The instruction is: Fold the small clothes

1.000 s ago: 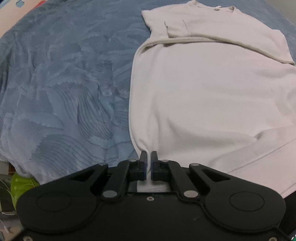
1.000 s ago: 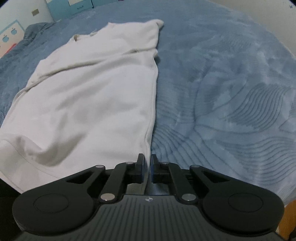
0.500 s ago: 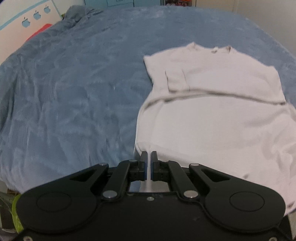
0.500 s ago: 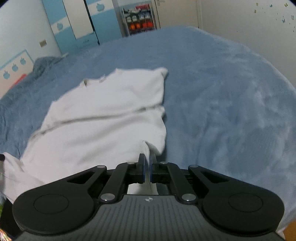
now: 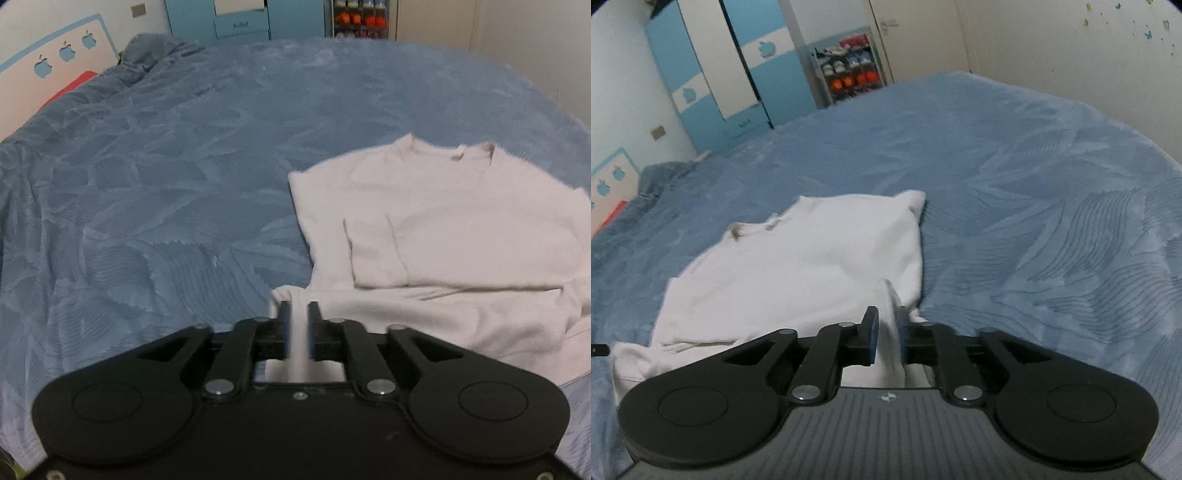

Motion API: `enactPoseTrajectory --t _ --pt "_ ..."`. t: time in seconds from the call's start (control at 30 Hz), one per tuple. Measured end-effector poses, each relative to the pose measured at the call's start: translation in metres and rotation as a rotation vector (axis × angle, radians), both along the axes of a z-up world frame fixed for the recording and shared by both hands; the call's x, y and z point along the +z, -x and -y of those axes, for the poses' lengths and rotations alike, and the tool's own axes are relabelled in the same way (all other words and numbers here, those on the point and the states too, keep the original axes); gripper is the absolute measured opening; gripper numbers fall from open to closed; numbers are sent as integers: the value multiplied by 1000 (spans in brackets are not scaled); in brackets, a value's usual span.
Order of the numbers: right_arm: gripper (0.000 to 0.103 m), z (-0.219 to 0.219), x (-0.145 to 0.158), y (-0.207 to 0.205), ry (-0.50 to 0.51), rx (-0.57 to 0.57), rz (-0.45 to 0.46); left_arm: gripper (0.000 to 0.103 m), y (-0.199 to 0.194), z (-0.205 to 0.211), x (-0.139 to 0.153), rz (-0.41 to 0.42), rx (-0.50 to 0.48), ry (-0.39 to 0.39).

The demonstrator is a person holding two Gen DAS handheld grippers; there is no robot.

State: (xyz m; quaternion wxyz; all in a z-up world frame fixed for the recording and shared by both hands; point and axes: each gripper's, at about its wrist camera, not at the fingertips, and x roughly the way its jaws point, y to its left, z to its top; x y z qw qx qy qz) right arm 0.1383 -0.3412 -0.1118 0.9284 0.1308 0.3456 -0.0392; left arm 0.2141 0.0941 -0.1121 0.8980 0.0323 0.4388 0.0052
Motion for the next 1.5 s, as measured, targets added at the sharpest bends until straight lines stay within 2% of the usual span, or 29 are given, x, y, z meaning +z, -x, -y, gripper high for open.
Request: enactPoseTrajectory --t 0.03,0.07,0.13,0.17,0.27,0.33,0.4,0.5,0.63,0.83,0.87,0.9,0.93,0.97,1.0,1.03,1.1,1.33,1.5 --pt "27 -1 -2 0 28 4 0 37 3 -2 -2 3 -7 3" --pt "30 -2 -3 3 65 17 5 38 9 -3 -2 12 -12 10" --pt "53 -3 -7 14 142 27 13 42 21 -8 -7 -5 -20 29" --pt "56 -2 -10 20 156 27 9 42 26 -10 -11 -27 -24 40" --pt "58 -1 -21 31 118 75 -49 44 36 -11 -30 -92 -31 65" --pt "63 -3 -31 37 87 100 -96 44 38 -10 -46 -132 -23 60" --pt "63 -8 -41 41 78 118 -122 44 40 -10 -56 -147 -20 75" --pt "63 -17 -48 41 72 142 -147 44 40 -9 -55 -134 -33 103" --pt "63 -28 -48 35 48 163 -149 44 39 -6 -47 -100 -53 89" --pt "64 -29 -43 23 34 136 -130 44 26 -9 -55 -104 -40 98" --pt "62 -28 -43 21 21 127 -129 43 24 -10 -58 -96 -37 101" --pt "47 -27 -44 18 19 104 -136 37 23 -10 -60 -90 -30 106" --pt "29 -27 -45 15 27 91 -147 36 21 -10 -64 -95 -23 111" --pt "20 -27 -46 10 36 85 -159 34 19 -10 -65 -94 -21 114" --pt "15 -27 -48 8 39 81 -169 25 20 -9 -65 -86 -23 114" --pt "15 -28 -48 8 38 77 -170 12 19 -8 -66 -81 -24 109" --pt "11 -30 -46 9 48 79 -165 4 19 -8 -64 -79 -37 108" --pt "7 -32 -24 18 45 86 -111 2 36 -10 -32 0 -42 114" --pt "7 -32 7 39 11 89 -73 2 54 -14 9 60 -25 182"
